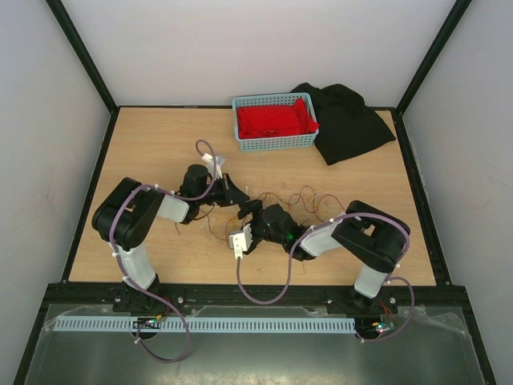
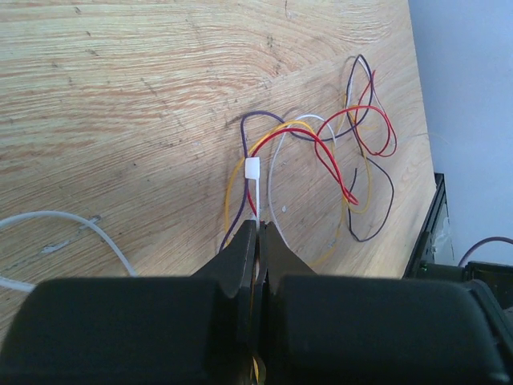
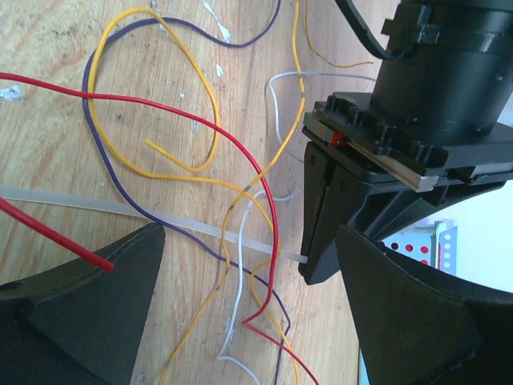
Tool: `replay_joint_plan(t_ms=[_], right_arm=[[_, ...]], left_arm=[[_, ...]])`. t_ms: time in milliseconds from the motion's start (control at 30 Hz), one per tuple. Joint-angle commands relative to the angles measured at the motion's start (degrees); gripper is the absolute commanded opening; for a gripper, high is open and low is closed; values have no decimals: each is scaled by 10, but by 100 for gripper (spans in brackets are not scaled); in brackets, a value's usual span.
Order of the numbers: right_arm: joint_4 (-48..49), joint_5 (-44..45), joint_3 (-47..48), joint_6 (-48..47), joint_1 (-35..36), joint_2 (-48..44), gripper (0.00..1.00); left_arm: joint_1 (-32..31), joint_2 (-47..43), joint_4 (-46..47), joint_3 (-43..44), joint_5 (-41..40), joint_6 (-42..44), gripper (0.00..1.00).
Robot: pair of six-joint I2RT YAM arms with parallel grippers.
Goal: Zip-tie the wires
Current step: Tie the cable at the center of the board.
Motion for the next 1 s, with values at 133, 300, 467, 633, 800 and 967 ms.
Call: replay_joint_plan(t_ms=[133, 300, 467, 633, 800, 967], right_arm=[[-8, -11, 3, 13, 19, 29, 99], [-11, -17, 1, 9, 19, 20, 99], [-7, 30, -10, -12, 21, 18, 99], [-10, 40, -21, -23, 3, -5, 99], [-32, 45, -14, -43, -12, -15, 99], [-39, 54, -14, -55, -20, -16, 99]], left_arm=[[-6, 3, 3, 14, 9, -12, 0], [-6, 6, 1, 18, 13, -26, 0], [-6, 6, 0, 20, 18, -38, 0], [-5, -1, -15, 22, 27, -33, 0], [-4, -13, -32, 24, 37, -27, 0], [-4, -16, -48, 30, 45, -23, 0]])
